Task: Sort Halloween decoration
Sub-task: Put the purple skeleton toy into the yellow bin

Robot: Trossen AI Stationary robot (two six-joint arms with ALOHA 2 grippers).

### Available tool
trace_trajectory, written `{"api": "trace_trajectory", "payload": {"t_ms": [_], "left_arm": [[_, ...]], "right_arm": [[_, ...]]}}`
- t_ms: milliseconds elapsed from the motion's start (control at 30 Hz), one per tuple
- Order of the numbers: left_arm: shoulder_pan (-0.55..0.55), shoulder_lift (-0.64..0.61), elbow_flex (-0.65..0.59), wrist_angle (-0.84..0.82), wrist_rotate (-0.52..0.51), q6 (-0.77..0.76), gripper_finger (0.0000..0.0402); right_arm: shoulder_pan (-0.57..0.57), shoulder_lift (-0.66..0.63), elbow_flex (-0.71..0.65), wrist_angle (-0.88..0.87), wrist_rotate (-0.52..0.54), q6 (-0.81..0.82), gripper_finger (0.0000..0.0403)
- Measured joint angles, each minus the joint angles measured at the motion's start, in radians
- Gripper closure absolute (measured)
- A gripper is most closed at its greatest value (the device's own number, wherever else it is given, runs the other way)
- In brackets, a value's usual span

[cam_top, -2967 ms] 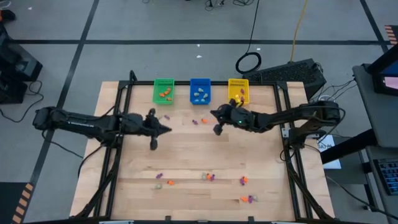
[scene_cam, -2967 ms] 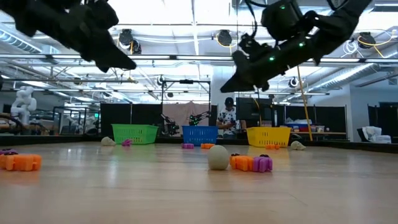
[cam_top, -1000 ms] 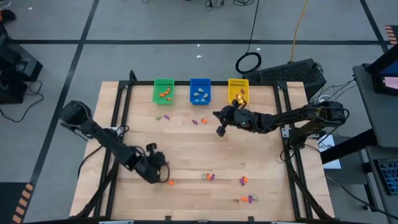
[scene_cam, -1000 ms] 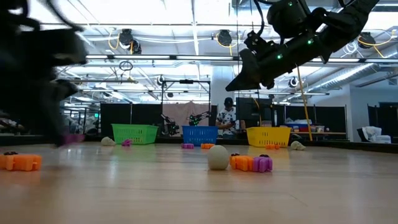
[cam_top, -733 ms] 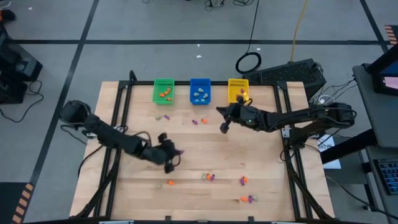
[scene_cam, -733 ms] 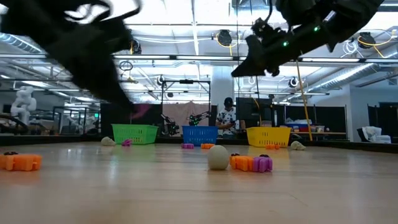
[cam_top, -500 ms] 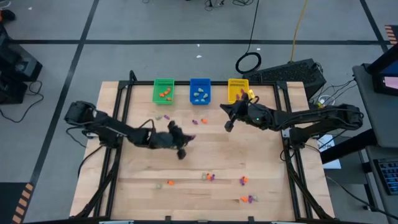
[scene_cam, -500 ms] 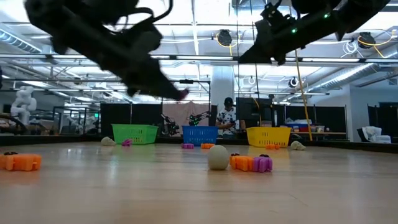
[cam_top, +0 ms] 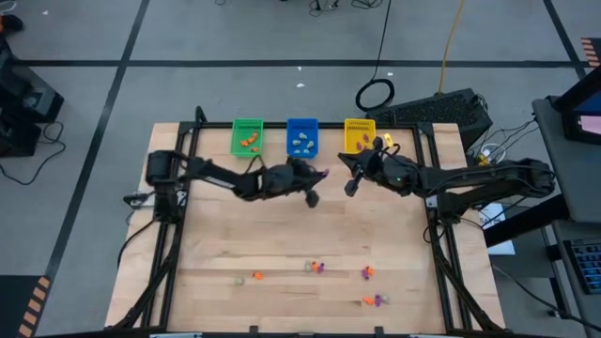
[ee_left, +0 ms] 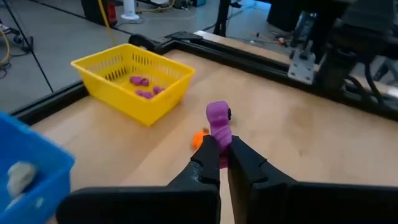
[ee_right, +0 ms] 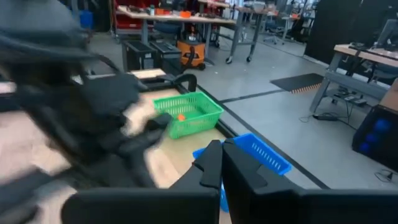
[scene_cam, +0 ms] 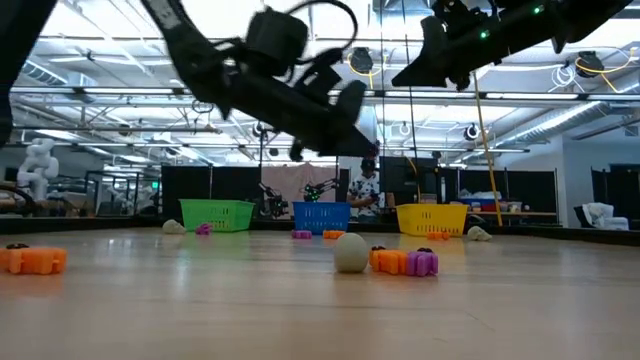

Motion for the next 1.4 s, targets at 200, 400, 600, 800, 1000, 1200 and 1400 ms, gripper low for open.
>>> {"api": "trace_trajectory", "payload": {"t_ms": [200,400,600,800,1000,1200,1400], "left_arm": [[0.043,0.123,0.164,-0.011,0.06,-0.015,0.0398],[0.093,0.208,0.324,-0.154,0.073,-0.006,0.0397],[0.149,0.277,0.419,-0.187,0.098,-0.012,0.0397],[0.178,0.343,0.502,-0.195,0.138,-0.016,0.0396],[0.187,0.412,0.632,-0.276,0.152,-0.008,0.0396],[0.212,0.463,0.711,-0.309,0.171,-0.014,0.0396],[0.228,0.473,0.729,-0.356,0.19,-0.015,0.0396]], "right_arm": [[0.028,-0.031,-0.001,-0.01,0.016,-0.011,0.0403],[0.054,-0.044,-0.001,0.0,0.074,-0.015,0.0403],[0.073,-0.045,-0.001,-0.002,0.119,-0.015,0.0403],[0.078,-0.047,-0.001,0.009,0.118,-0.018,0.0403],[0.078,-0.048,-0.001,0.013,0.117,-0.019,0.0403],[0.084,-0.048,-0.001,0.013,0.117,-0.023,0.0403],[0.089,-0.048,-0.001,0.013,0.117,-0.028,0.0403]]}}
